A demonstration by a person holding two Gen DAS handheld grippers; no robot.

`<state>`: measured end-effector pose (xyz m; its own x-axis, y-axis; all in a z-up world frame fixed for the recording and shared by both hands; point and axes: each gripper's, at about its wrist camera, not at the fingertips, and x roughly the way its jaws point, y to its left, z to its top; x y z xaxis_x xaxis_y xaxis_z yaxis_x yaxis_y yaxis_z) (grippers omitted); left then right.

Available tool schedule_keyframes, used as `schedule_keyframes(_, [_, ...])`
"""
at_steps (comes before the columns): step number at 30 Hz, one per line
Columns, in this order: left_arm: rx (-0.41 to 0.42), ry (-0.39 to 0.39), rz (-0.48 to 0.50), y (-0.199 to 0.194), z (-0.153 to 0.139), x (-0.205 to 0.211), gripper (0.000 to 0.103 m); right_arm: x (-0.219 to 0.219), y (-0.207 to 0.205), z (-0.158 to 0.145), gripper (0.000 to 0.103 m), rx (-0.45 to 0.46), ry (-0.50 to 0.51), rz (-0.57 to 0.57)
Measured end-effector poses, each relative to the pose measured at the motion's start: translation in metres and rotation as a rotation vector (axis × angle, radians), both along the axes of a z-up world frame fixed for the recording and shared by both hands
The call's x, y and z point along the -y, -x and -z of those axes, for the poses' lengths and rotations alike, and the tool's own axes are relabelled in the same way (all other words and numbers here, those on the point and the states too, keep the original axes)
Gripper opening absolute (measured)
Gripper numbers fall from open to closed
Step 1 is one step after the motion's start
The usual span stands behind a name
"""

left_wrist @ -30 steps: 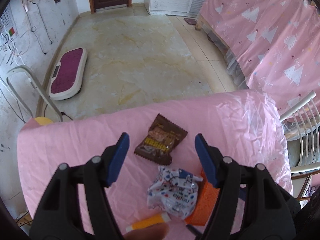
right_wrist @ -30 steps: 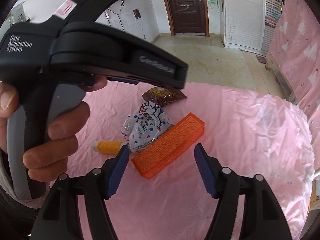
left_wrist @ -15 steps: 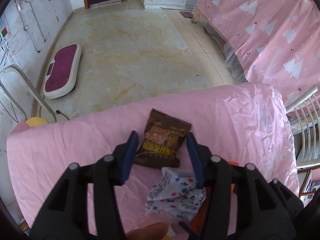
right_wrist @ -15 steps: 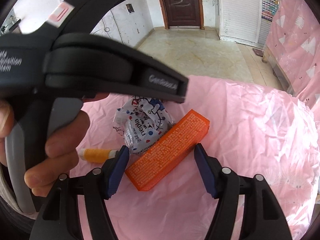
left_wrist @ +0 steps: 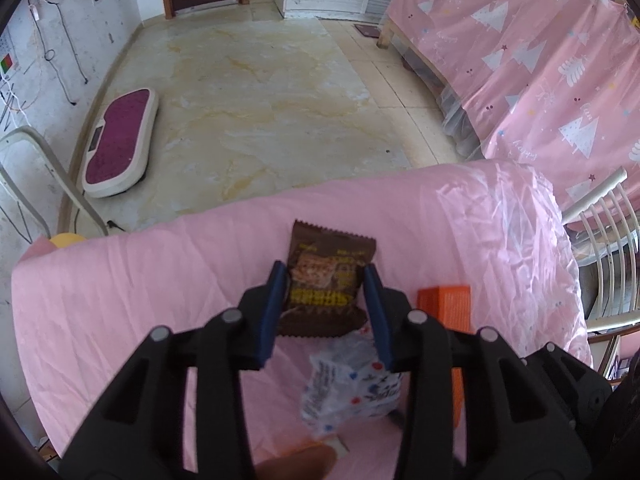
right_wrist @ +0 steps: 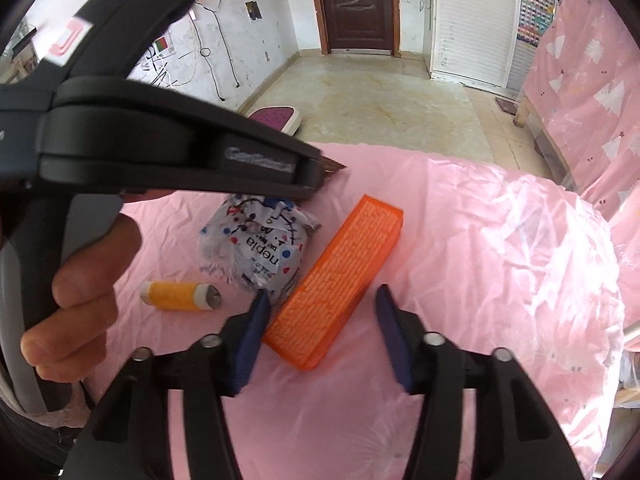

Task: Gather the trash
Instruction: 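Grasp the brown snack wrapper with left tool while right tool grasps orange box, then lift the brown wrapper with left tool while right tool lifts the orange box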

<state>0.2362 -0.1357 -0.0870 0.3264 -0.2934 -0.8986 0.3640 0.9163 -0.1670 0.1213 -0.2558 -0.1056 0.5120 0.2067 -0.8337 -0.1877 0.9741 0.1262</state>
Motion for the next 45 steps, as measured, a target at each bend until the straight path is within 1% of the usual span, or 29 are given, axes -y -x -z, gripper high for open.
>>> schedule_keyframes(2, [0.002,0.001,-0.008,0.002,-0.002,-0.001,0.037,0.005,0.001,0.0,0.028,-0.001,-0.009,0.007])
schedule_keyframes(4, [0.004,0.003,-0.014,0.004,-0.004,-0.001,0.037,0.009,0.002,-0.001,0.015,-0.003,-0.018,0.009])
schedule_keyframes(5, [0.005,0.004,-0.016,0.005,-0.005,-0.002,0.037,0.011,0.003,-0.001,0.013,-0.002,-0.024,0.011])
schedule_keyframes(12, [0.033,-0.002,-0.034,0.017,-0.016,-0.006,0.037,0.019,0.018,-0.007,0.012,0.026,-0.043,0.014])
schedule_keyframes(17, [0.058,-0.009,-0.048,0.025,-0.028,-0.007,0.037,0.033,0.025,-0.02,0.012,0.054,-0.056,0.026])
schedule_keyframes(22, [0.084,-0.014,-0.054,0.037,-0.041,-0.006,0.037,0.047,0.053,-0.036,0.012,0.081,-0.07,0.039])
schedule_keyframes(24, [0.091,-0.016,-0.056,0.043,-0.045,-0.005,0.038,0.05,0.063,-0.039,0.012,0.091,-0.047,0.038])
schedule_keyframes(29, [0.106,-0.024,-0.048,0.056,-0.053,0.004,0.038,0.061,0.083,-0.033,0.012,0.077,-0.001,0.04])
schedule_keyframes(33, [0.112,-0.03,-0.04,0.062,-0.056,0.012,0.038,0.072,0.092,-0.023,0.012,0.063,0.006,0.058])
schedule_keyframes(39, [0.123,-0.04,-0.027,0.07,-0.061,0.02,0.038,0.084,0.103,-0.016,0.013,0.051,-0.022,0.074])
schedule_keyframes(45, [0.132,-0.054,-0.02,0.075,-0.064,0.029,0.038,0.096,0.108,-0.022,0.013,0.06,-0.064,0.082])
